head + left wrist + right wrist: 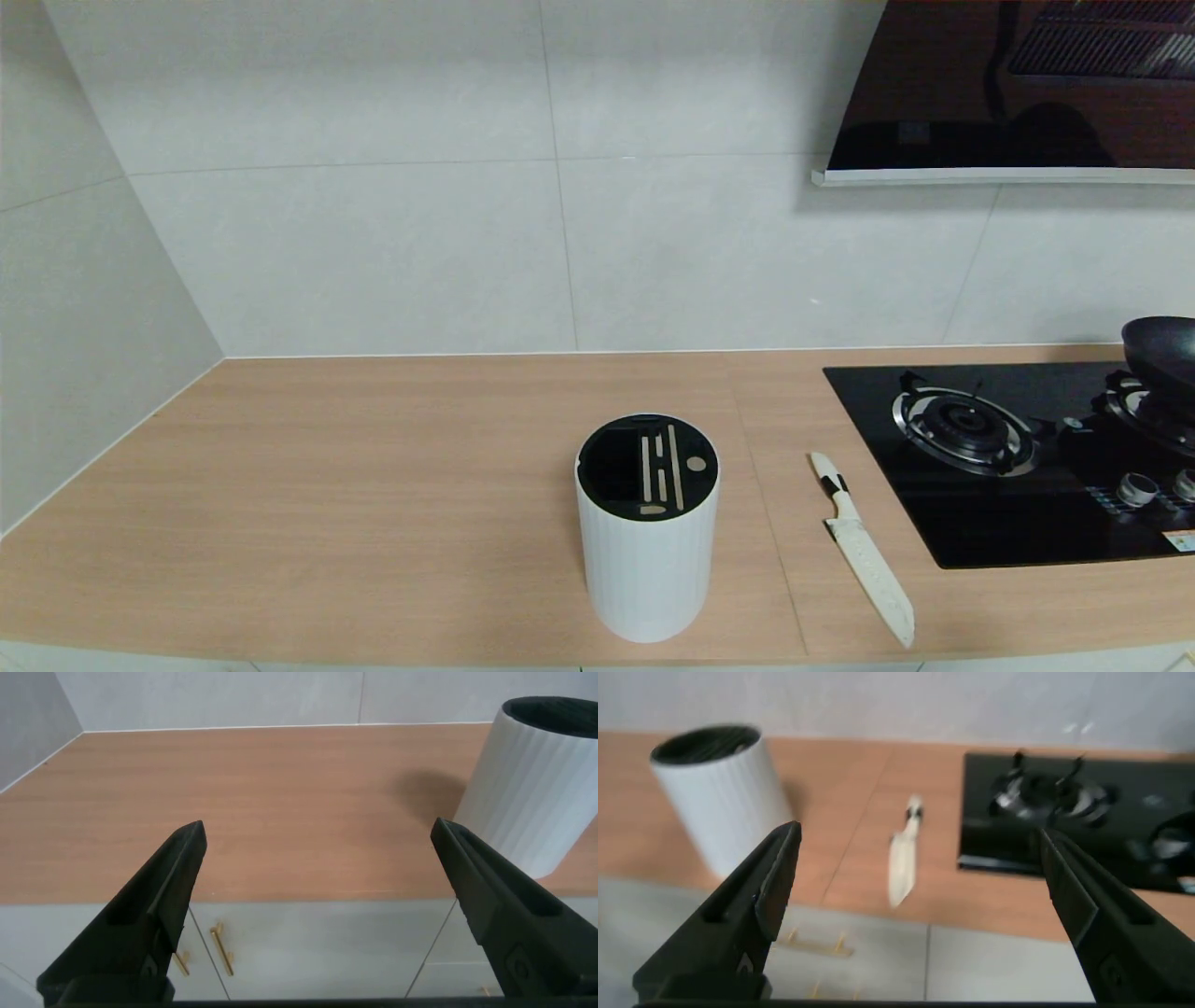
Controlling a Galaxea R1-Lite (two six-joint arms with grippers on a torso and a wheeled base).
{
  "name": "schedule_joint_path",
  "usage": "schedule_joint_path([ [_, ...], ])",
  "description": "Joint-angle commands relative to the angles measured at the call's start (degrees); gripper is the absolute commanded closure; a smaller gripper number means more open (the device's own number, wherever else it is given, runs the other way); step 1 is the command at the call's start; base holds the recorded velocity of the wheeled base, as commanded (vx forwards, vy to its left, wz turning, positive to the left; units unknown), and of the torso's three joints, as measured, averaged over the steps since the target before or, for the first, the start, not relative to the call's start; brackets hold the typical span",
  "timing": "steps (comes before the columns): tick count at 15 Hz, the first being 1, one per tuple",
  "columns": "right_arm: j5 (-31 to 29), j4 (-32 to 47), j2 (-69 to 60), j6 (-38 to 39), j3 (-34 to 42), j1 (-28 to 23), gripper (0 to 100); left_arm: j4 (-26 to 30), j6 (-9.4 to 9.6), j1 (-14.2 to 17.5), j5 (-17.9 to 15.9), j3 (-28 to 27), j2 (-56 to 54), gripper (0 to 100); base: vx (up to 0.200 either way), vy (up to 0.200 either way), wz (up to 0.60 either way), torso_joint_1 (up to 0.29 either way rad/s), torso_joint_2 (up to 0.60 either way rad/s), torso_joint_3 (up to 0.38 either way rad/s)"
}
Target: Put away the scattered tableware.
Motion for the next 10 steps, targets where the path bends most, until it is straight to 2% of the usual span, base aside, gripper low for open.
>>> schedule_joint_path([
  [1, 1.6, -0.2, 17.3, 0.0, -5.2, 2.3, 0, 0.0, 0.0, 0.0, 0.0, 0.0, 0.0, 0, 0.0, 0.0, 0.0, 0.0, 0.0, 0.0],
  [2, 1.6, -0.2, 19.3, 0.0, -6.1, 2.8, 0, 0.0, 0.0, 0.0, 0.0, 0.0, 0.0, 0, 0.0, 0.0, 0.0, 0.0, 0.0, 0.0],
  [5, 0.4, -0.7, 35.3, 0.1, -11.8, 10.5, 0, 0.0, 0.0, 0.0, 0.0, 0.0, 0.0, 0, 0.0, 0.0, 0.0, 0.0, 0.0, 0.0],
  [9, -2.0, -6.7, 52.0, 0.2, -16.5, 12.1, 0, 0.0, 0.0, 0.0, 0.0, 0.0, 0.0, 0, 0.0, 0.0, 0.0, 0.0, 0.0, 0.0],
  [10, -2.5, -10.9, 58.5, 0.2, -17.6, 12.2, 0, 0.0, 0.0, 0.0, 0.0, 0.0, 0.0, 0, 0.0, 0.0, 0.0, 0.0, 0.0, 0.0],
])
